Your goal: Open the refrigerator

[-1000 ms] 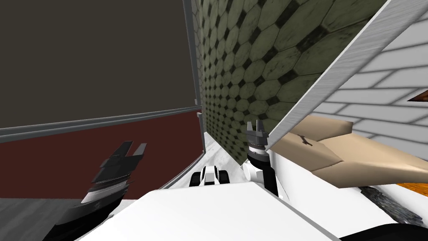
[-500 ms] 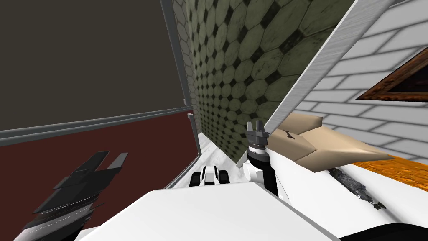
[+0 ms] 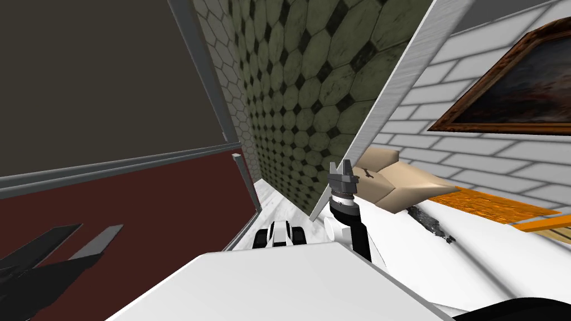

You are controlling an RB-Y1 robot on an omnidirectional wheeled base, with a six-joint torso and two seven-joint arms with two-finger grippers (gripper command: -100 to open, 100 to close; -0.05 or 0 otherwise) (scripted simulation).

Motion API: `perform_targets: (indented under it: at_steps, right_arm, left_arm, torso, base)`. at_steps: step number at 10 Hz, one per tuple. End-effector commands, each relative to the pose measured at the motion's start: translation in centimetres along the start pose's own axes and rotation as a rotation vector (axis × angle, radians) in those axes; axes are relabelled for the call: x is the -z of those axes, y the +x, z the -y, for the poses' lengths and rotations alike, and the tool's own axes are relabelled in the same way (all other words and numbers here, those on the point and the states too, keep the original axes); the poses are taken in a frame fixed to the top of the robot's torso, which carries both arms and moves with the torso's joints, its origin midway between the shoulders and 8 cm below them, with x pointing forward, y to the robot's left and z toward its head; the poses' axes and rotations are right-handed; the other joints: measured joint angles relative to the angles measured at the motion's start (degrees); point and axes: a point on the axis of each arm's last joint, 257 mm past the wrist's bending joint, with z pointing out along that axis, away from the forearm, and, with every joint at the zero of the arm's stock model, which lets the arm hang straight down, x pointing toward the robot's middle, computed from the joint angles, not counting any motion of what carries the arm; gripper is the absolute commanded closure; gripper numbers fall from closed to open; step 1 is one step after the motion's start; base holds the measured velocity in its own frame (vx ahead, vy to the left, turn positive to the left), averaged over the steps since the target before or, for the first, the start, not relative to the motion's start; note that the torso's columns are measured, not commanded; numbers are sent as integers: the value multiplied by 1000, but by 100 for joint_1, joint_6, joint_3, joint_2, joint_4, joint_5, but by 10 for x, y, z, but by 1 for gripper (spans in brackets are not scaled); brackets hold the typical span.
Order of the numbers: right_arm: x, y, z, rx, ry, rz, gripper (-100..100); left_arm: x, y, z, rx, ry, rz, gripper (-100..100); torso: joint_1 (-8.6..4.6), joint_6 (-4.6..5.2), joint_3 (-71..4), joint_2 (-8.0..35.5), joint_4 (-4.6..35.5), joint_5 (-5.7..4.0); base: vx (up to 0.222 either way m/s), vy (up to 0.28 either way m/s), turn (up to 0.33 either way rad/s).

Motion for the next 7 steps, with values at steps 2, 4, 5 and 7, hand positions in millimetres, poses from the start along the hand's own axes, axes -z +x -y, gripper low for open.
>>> perform_targets:
  at_steps: [2, 4, 5, 7]
  right_arm:
    - [0, 0, 0, 0, 0, 0, 0]
    - [0, 0, 0, 0, 0, 0, 0]
    - [0, 0, 0, 0, 0, 0, 0]
    - [0, 0, 0, 0, 0, 0, 0]
  left_arm:
    - [24, -44, -4, -63, -67, 8, -100]
    - [36, -66, -3, -93, -103, 10, -100]
    - [45, -87, 1, -118, -127, 15, -100]
    - [55, -109, 6, -150, -159, 17, -100]
  torso:
    - [0, 0, 3, 5, 1, 1]
    - [-15, 7, -6, -12, -3, -3]
    - [-11, 0, -4, -4, -2, -4]
    - [-2, 0, 6, 8, 3, 0]
  base:
    - [51, -51, -134]
    - [88, -75, -255]
    - [62, -81, -226]
    - [51, -64, -143]
